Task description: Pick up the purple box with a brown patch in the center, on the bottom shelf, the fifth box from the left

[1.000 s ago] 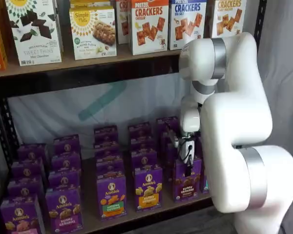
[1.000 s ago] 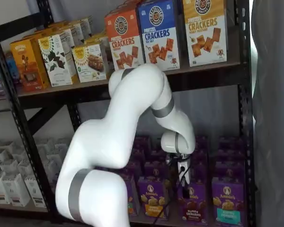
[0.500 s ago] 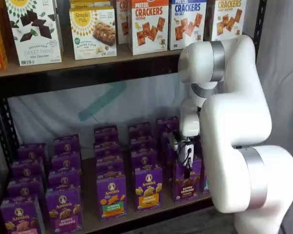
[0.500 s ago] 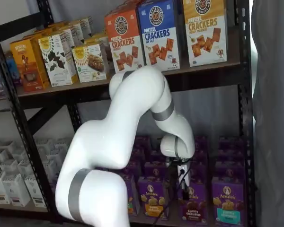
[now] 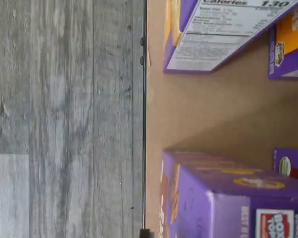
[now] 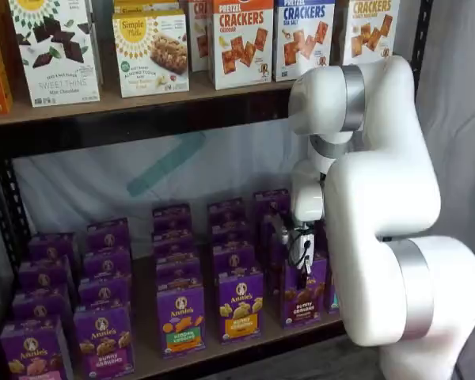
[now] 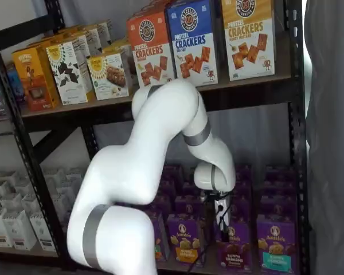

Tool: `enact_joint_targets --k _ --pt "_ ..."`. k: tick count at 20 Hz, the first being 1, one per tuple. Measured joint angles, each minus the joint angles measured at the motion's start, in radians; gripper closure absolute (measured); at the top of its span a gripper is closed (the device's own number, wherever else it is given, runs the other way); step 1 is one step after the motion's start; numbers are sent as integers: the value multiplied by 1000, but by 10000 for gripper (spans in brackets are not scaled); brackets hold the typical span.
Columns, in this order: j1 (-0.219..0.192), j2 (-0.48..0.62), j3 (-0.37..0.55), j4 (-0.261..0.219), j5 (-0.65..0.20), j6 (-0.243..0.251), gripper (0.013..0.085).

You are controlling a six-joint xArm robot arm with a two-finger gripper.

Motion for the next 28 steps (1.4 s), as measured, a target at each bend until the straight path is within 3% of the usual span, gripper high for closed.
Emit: enact_joint_targets --k 1,8,10,16,21,24,28 --pt "0 -2 1 1 3 -1 410" --pt "-2 -10 8 -18 3 14 410" --pt "-3 -12 10 -22 5 18 490" --pt "-3 -18 15 -21 13 16 610" --pt "-3 -24 20 -14 14 10 610" --pt "-3 -27 26 -15 11 11 690" --pt "-2 -36 40 -3 3 1 690"
